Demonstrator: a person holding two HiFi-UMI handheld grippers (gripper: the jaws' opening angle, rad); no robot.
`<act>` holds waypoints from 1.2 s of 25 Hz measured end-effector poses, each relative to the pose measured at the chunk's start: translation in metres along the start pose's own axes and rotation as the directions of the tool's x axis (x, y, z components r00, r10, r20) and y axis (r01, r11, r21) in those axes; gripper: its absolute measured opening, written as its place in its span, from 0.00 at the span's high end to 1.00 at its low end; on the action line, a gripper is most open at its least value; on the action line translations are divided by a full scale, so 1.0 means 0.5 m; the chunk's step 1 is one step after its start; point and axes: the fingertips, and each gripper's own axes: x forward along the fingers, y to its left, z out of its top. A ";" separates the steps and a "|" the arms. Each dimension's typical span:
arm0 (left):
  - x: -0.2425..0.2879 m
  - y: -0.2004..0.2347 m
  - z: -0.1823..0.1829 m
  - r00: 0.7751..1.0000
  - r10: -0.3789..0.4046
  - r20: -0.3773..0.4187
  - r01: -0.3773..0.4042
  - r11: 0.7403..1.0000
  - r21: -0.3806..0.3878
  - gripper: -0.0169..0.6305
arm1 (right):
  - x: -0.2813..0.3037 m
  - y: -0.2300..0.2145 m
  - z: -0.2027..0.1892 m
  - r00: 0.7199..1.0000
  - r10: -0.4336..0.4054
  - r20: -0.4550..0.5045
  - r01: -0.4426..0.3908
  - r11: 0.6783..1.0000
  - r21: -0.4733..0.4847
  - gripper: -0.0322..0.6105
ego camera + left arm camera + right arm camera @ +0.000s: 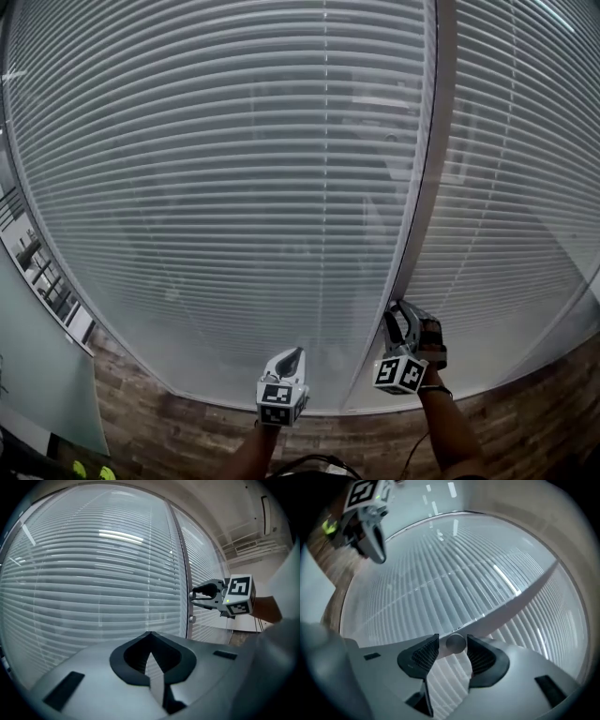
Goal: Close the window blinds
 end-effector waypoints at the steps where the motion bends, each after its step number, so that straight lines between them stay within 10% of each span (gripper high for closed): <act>1: -0.001 0.001 0.002 1.000 0.002 0.001 -0.002 1.000 -0.001 0.98 | -0.001 -0.005 -0.001 1.000 -0.002 0.003 0.001 0.992 0.122 0.68; 4: -0.002 0.004 0.001 1.000 0.005 0.000 -0.005 1.000 0.001 0.98 | -0.001 -0.023 -0.010 1.000 0.004 0.014 -0.010 0.878 0.478 0.68; 7: -0.002 0.003 -0.002 1.000 0.004 -0.007 -0.004 1.000 0.003 0.98 | 0.002 -0.033 -0.024 0.999 0.003 0.052 -0.042 0.645 0.763 0.68; 10: -0.003 0.001 0.008 1.000 0.011 -0.002 -0.011 1.000 -0.001 0.98 | 0.003 -0.037 -0.029 0.997 -0.007 0.083 -0.071 0.460 0.885 0.69; 13: -0.003 -0.002 0.005 1.000 0.008 -0.004 -0.008 1.000 0.005 0.98 | -0.003 -0.040 -0.032 0.998 -0.002 0.070 -0.064 0.366 0.928 0.74; 17: -0.004 0.000 -0.001 1.000 0.010 -0.006 -0.010 1.000 0.007 0.98 | 0.001 -0.038 -0.035 0.997 -0.006 0.075 -0.065 0.428 0.901 0.75; 23: -0.005 0.003 -0.017 1.000 0.010 -0.016 -0.010 1.000 0.005 0.98 | 0.003 -0.033 -0.022 1.000 -0.013 0.003 0.008 0.762 0.648 0.75; 27: -0.011 0.005 -0.001 1.000 0.019 0.001 -0.019 1.000 0.000 0.98 | 0.001 -0.034 -0.019 1.000 -0.025 0.007 0.016 0.785 0.620 0.75; 30: -0.018 0.008 -0.010 1.000 0.014 -0.003 -0.014 1.000 0.001 0.98 | -0.017 -0.030 -0.018 0.997 -0.065 0.044 0.018 0.735 0.678 0.75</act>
